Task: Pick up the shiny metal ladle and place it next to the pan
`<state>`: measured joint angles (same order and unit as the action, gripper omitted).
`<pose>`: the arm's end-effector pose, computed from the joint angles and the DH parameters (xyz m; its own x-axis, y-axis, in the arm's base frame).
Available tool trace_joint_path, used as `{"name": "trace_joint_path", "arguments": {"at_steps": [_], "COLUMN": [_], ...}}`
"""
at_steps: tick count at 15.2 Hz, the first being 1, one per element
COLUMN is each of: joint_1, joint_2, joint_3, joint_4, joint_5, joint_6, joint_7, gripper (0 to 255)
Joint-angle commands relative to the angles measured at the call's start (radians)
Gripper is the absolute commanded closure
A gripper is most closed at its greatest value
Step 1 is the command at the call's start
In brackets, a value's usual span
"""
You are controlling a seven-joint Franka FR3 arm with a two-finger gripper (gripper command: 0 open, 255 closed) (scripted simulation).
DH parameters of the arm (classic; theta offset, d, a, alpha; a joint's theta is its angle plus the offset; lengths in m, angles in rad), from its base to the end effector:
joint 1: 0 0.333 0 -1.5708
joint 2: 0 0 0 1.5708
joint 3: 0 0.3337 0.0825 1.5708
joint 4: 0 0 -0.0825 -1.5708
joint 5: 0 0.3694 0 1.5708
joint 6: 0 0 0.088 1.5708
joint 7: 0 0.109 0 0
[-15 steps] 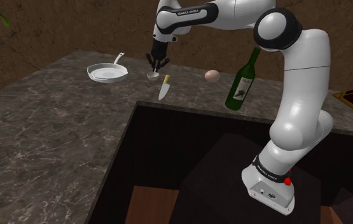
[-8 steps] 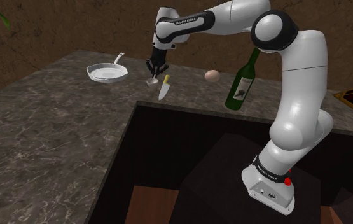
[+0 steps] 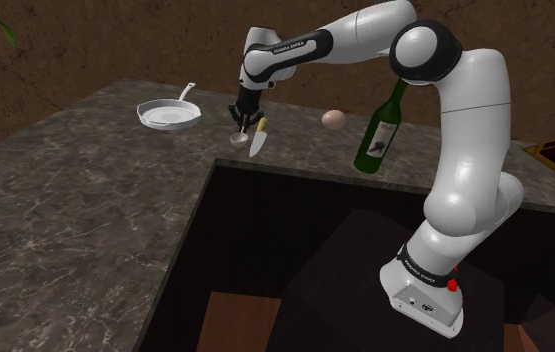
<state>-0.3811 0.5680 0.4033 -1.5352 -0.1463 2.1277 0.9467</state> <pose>0.6981 -0.0401 0.3708 0.6099 -0.7920 -0.0258 -0.7894 -0.6044 -0.1070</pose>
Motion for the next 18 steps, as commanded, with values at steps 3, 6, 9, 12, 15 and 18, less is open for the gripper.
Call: {"name": "trace_joint_path", "arguments": {"at_steps": [3, 6, 9, 12, 15, 18], "joint_1": [0.001, 0.001, 0.001, 0.001, -0.006, -0.012], "joint_2": [0.002, 0.002, 0.002, 0.002, -0.029, -0.053], "joint_3": [0.0, 0.0, 0.0, 0.0, 0.007, 0.012], "joint_4": [-0.002, -0.002, -0.002, -0.002, 0.019, 0.044], "joint_5": [-0.001, -0.001, -0.001, -0.001, 0.011, 0.021], "joint_6": [0.004, 0.004, 0.004, 0.004, -0.046, -0.094], "joint_7": [0.001, 0.001, 0.001, 0.001, -0.006, -0.012], "gripper": [255, 255, 0, 0, 0, 0]}}
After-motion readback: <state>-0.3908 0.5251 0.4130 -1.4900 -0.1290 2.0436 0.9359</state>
